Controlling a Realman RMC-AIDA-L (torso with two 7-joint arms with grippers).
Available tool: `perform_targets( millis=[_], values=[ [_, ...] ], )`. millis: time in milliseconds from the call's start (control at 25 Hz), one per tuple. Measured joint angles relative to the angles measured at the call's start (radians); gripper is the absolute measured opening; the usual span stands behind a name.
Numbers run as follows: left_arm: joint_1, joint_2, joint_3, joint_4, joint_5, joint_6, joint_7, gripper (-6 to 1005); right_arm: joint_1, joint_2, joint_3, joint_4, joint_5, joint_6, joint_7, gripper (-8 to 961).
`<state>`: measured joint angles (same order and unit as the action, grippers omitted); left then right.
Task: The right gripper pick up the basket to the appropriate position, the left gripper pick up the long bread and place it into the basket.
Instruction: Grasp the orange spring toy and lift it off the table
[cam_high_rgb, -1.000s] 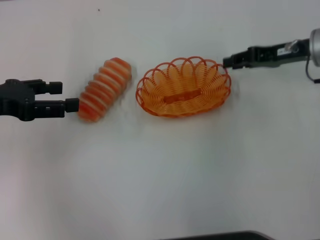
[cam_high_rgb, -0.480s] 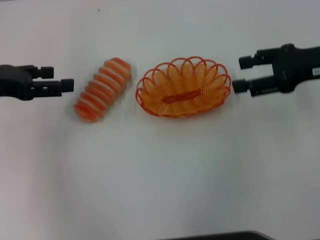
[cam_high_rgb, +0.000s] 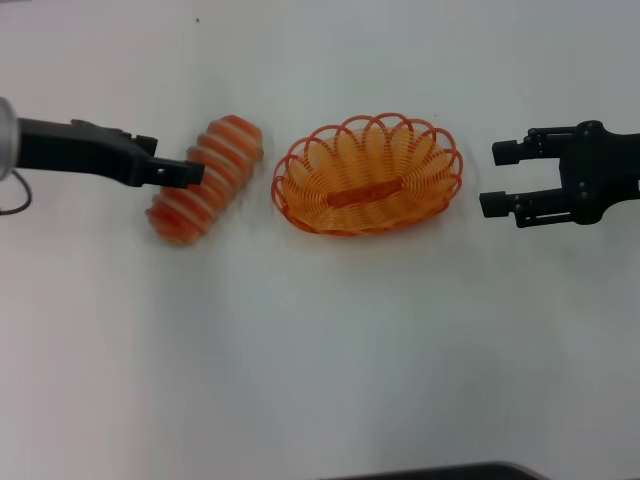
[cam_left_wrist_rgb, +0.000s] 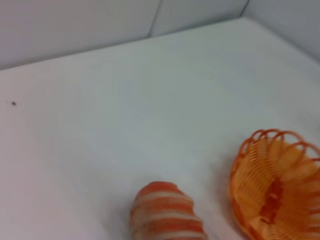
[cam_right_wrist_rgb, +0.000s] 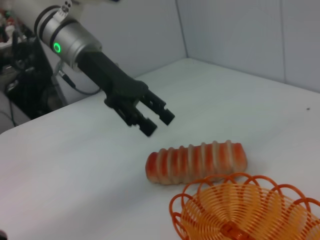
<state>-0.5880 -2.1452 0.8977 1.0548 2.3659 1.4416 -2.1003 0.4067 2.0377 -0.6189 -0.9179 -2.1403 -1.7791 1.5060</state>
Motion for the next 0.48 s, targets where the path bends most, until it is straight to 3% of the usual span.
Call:
perform_targets(
  millis=[120, 480],
  values=[
    [-0.023, -0.017, 0.064, -0.012, 0.042, -0.074, -0.038, 841, 0.000, 0.000, 0.004, 0.007, 0.000, 0.008, -0.002, 803],
    [-0.043, -0.018, 0.212, -0.079, 0.050, -0.232, -0.072, 832, 0.005, 0.008, 0.015, 0.030, 0.003, 0.022, -0.006, 803]
  ],
)
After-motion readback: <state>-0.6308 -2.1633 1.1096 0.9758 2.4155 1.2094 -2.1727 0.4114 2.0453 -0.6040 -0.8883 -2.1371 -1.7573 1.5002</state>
